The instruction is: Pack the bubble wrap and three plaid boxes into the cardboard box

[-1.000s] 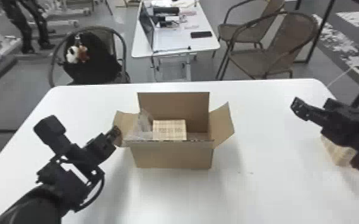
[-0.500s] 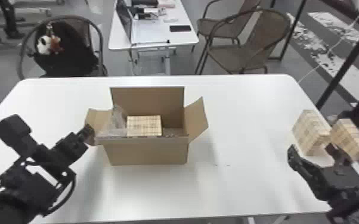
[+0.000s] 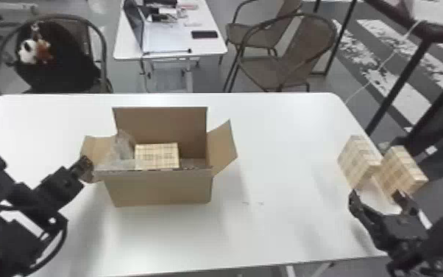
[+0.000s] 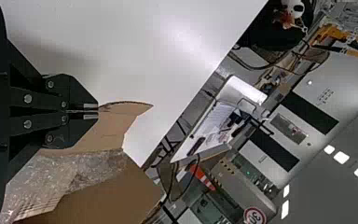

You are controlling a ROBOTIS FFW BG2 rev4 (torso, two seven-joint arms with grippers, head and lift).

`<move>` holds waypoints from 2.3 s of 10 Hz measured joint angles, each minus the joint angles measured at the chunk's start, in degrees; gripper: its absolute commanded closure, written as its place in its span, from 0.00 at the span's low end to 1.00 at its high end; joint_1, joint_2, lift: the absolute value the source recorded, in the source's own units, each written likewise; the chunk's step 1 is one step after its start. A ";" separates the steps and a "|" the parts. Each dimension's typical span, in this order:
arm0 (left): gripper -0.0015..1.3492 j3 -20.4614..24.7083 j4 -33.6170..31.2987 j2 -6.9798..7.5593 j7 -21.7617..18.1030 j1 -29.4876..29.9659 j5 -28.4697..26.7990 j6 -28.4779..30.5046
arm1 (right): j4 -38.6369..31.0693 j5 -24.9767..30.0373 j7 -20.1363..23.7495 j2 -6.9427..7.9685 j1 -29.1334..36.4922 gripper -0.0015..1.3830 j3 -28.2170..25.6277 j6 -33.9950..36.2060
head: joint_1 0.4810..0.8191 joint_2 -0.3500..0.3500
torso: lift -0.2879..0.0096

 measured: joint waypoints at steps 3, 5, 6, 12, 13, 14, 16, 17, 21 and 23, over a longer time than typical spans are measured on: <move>0.90 -0.12 0.04 0.00 -0.06 -0.08 0.01 -0.01 | 6.39 -0.31 0.44 -2.06 -5.03 0.16 -0.59 -1.41 | 0.63 0.33 | 0.47; 0.90 -0.16 0.05 0.00 -0.06 -0.21 0.00 -0.01 | 9.99 -0.45 0.84 -2.39 -7.95 0.16 -0.56 -2.24 | 0.63 0.33 | 0.47; 0.90 -0.16 0.06 0.00 -0.06 -0.20 -0.06 -0.01 | 11.81 -0.32 1.40 -2.40 -9.23 0.16 -0.46 -2.45 | 0.63 0.33 | 0.47; 0.90 -0.17 0.06 0.00 -0.17 -0.09 -0.17 0.03 | 19.89 1.96 0.74 -2.55 -16.40 0.37 1.71 -4.92 | 0.63 0.36 | 0.47; 0.90 -0.05 0.06 0.00 -0.29 0.05 -0.19 0.03 | 20.40 2.29 0.47 -2.83 -16.90 0.54 1.71 -4.92 | 0.63 0.36 | 0.47; 0.90 0.02 0.06 0.00 -0.32 0.11 -0.25 0.03 | 20.73 2.41 -0.02 -3.10 -17.27 0.69 1.71 -4.43 | 0.63 0.35 | 0.47; 0.90 0.17 0.06 0.00 -0.43 0.15 -0.46 0.00 | 18.58 2.86 -2.62 -2.89 -16.13 0.70 1.71 -2.61 | 0.63 0.34 | 0.47; 0.90 0.36 0.06 0.00 -0.63 0.23 -0.73 0.00 | 17.24 2.58 -3.32 -2.55 -15.01 0.70 1.71 -2.11 | 0.63 0.35 | 0.47; 0.90 0.77 0.06 0.00 -1.11 0.12 -1.23 -0.01 | 2.53 -4.22 -3.46 -2.77 -10.24 0.70 4.79 8.13 | 0.63 0.39 | 0.47; 0.90 0.79 0.06 0.00 -1.11 -0.03 -1.39 0.08 | -14.86 -16.36 -3.21 -6.91 -14.19 0.70 7.77 38.19 | 0.63 0.51 | 0.47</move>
